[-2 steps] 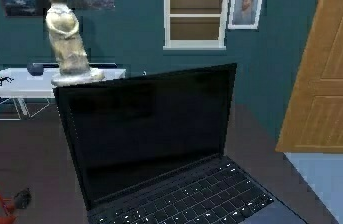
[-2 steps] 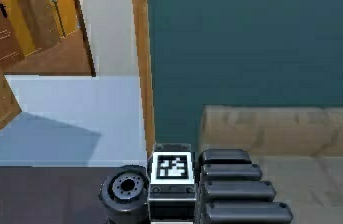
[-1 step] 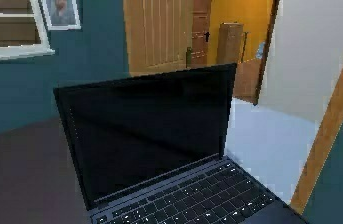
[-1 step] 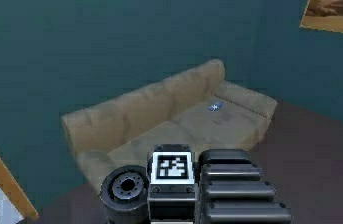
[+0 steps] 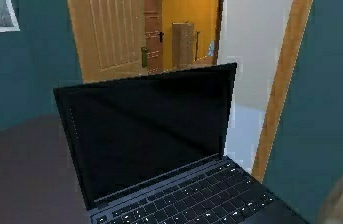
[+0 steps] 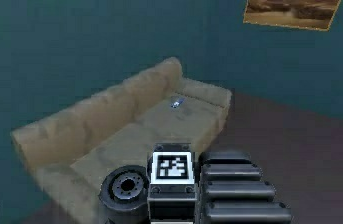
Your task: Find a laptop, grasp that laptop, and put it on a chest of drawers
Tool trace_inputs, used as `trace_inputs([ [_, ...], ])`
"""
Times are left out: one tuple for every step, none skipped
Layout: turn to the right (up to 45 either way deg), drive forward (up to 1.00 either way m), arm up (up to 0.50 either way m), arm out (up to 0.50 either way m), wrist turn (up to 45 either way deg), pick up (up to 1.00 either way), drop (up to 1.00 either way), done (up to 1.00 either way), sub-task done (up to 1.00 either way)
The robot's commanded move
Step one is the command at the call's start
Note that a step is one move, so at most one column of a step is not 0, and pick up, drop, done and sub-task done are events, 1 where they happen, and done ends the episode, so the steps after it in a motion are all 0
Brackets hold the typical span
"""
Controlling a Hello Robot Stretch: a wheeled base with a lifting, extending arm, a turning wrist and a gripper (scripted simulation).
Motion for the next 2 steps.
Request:
trace_inputs([
  [0.0,1.00,0.00,0.00,0.0,0.00,0.00,0.00,0.00],
  [9.0,0.00,0.00,0.00,0.0,0.00,0.00,0.00,0.00],
])
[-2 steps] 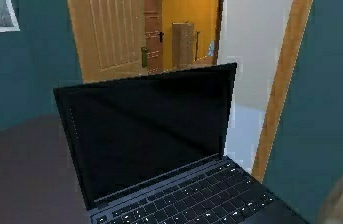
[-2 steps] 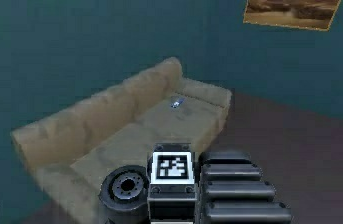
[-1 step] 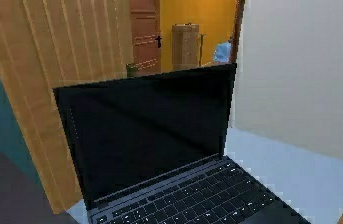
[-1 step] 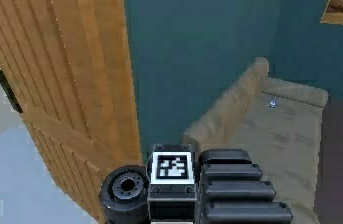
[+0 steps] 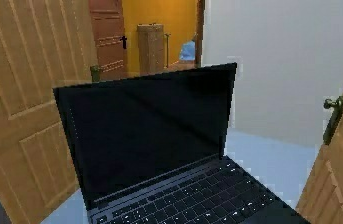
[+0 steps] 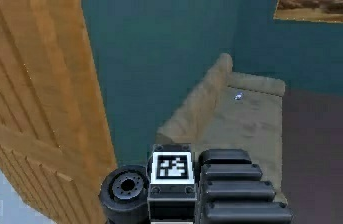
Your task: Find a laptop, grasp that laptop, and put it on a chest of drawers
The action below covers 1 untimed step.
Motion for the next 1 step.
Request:
trace_inputs([
  [0.0,0.25,0.00,0.00,0.0,0.00,0.00,0.00,0.00],
])
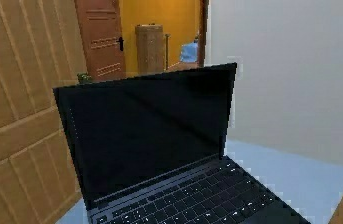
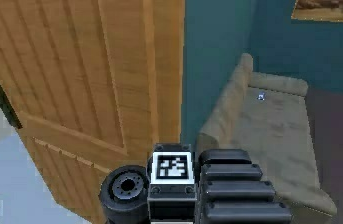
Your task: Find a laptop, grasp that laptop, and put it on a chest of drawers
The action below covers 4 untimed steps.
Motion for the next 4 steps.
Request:
trace_inputs([
  [3.0,0.00,0.00,0.00,0.0,0.00,0.00,0.00,0.00],
  [0.0,1.00,0.00,0.00,0.0,0.00,0.00,0.00,0.00],
  [0.0,0.40,0.00,0.00,0.0,0.00,0.00,0.00,0.00],
  [-21.0,0.00,0.00,0.00,0.0,0.00,0.00,0.00,0.00],
])
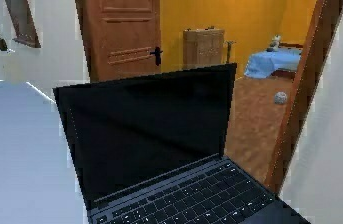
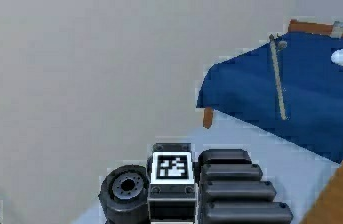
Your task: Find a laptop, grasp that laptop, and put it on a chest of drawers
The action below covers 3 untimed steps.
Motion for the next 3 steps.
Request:
trace_inputs([
  [0.0,0.85,0.00,0.00,0.0,0.00,0.00,0.00,0.00],
  [27.0,0.00,0.00,0.00,0.0,0.00,0.00,0.00,0.00],
  [0.0,0.90,0.00,0.00,0.0,0.00,0.00,0.00,0.00],
])
